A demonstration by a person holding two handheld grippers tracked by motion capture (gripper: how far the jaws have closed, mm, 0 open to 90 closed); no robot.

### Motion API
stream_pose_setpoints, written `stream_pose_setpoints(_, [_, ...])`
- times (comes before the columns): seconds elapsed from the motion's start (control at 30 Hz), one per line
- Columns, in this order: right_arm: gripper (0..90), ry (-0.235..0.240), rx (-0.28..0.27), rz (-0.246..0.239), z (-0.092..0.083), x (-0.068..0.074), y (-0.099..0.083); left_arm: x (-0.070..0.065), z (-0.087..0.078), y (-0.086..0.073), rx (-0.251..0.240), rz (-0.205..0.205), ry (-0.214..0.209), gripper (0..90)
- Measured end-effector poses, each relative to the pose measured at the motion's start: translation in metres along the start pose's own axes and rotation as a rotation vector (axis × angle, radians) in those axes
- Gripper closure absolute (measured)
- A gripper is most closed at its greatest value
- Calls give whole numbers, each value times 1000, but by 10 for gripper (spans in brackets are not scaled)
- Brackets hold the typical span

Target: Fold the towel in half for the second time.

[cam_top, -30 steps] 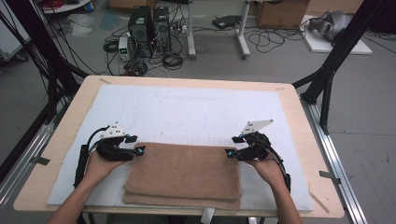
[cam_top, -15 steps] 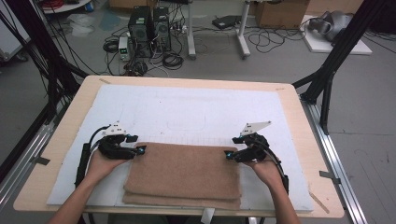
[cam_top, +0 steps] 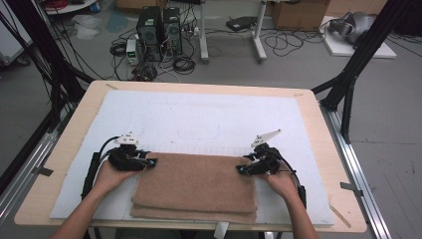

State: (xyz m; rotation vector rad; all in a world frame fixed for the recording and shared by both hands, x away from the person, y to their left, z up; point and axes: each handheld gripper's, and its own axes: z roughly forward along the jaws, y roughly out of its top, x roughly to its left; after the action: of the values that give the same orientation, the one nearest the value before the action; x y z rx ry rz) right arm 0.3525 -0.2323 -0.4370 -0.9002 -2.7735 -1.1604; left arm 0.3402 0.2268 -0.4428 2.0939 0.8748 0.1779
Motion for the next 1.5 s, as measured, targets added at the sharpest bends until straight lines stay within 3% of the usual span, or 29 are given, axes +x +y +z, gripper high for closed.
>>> stream_pose_setpoints(0.1, [732,15,-5,-28,-4,3,1,-5,-3,1,-2,37,13,731])
stream_pose_setpoints(0.23, [758,-24,-8,-74,-9,9,8,-10,-8,6,-38,58,64,780])
stream_pose_setpoints(0.43, [758,-84,-70,-72,-20,3,28,-3,-12,22,-135,18,157,784])
stream_pose_setpoints(0.63, [757,-134,-82,-35,-21,-21,58,18,-9,50,-167,-23,187,784])
stream_pose_setpoints(0.8, [757,-197,-91,-60,-26,-34,83,35,-7,78,-198,-31,215,785])
stream_pose_setpoints(0.87, [752,-218,-112,-48,-28,-43,93,44,-5,91,-207,-43,234,782])
stream_pose_setpoints(0.93, [661,-247,-123,-64,-26,-52,101,52,-1,100,-204,-65,271,715])
stream_pose_setpoints(0.97, [595,-264,-120,-46,-23,-57,104,54,0,101,-211,-79,289,641])
stream_pose_setpoints(1.03, [545,-260,-128,-11,-20,-63,104,59,-2,99,-215,-116,283,556])
stream_pose_setpoints(1.17, [466,-231,-110,17,-20,-62,98,60,-7,90,-196,-108,264,496])
stream_pose_setpoints(1.27, [428,-237,-132,4,-25,-54,91,52,-11,80,-191,-75,242,495])
stream_pose_setpoints(1.33, [421,-236,-134,-9,-28,-48,86,44,-11,75,-156,-57,206,500])
stream_pose_setpoints(1.4, [426,-227,-147,-14,-31,-42,79,33,-13,68,-156,-7,211,528])
stream_pose_setpoints(1.5, [432,-225,-154,-19,-35,-31,70,22,-14,57,-137,18,197,540])
